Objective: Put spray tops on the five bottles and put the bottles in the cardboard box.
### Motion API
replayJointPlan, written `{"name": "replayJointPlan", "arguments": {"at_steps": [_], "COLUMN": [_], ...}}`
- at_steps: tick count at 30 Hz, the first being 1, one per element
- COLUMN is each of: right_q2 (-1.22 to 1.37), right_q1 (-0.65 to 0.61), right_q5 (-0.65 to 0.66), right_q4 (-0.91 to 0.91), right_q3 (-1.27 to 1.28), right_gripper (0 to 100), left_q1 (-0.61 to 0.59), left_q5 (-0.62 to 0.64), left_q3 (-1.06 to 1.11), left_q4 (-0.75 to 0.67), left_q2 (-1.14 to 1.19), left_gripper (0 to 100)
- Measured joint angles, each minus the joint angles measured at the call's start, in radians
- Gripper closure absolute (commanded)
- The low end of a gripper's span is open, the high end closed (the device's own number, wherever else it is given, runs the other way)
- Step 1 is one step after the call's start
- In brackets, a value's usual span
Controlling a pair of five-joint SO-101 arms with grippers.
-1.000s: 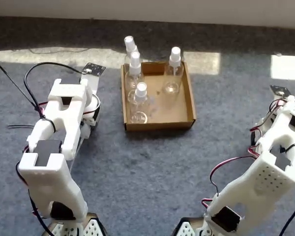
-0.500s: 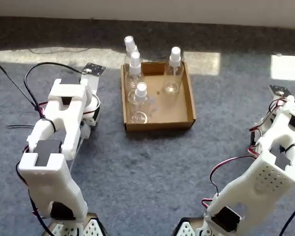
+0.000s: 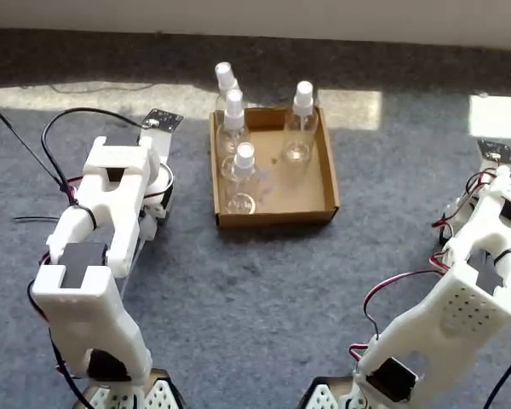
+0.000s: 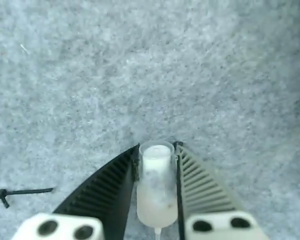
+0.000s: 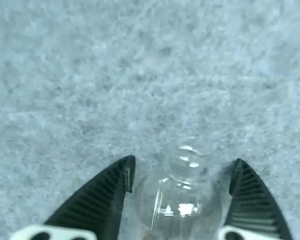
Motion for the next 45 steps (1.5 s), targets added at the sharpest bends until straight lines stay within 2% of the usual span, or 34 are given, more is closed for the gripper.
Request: {"name": "replayJointPlan", "arguments": {"at_steps": [6,14,21,27,30,35,40,42,45], "right_q2": [0.0,-0.006,-0.173,-0.382,-0.499,-0.727,-1.034,-1.175,-1.376], "right_q1": [0.0,0.0,-0.058,-0.16,-0.218,-0.307,-0.42,-0.474,-0.554], "right_q5": [0.0,-0.003,-0.009,-0.138,-0.189,-0.275,-0.311,-0.316,-0.316], "right_q4": [0.031,0.044,0.164,0.176,0.158,0.023,-0.238,-0.348,-0.433], "right_q3": [-0.009,-0.094,-0.163,-0.163,-0.144,0.057,0.46,0.644,0.899], "right_gripper": [99.7,99.4,99.4,99.4,99.4,99.4,99.4,99.4,99.4], "left_q1": [0.0,0.0,0.0,0.0,-0.008,-0.023,-0.017,0.015,0.126], "left_q5": [0.0,0.0,0.023,0.046,0.046,0.054,0.091,0.091,0.126], "left_q3": [0.0,-0.063,-0.347,-0.726,-0.891,-0.934,-0.931,-0.916,-0.914], "left_q4": [0.0,0.008,0.233,0.486,0.551,0.566,0.569,0.569,0.569], "left_q2": [0.0,0.0,0.0,0.0,-0.006,-0.14,-0.379,-0.485,-0.623], "left_gripper": [97,98,98,98,98,98,98,98,98]}}
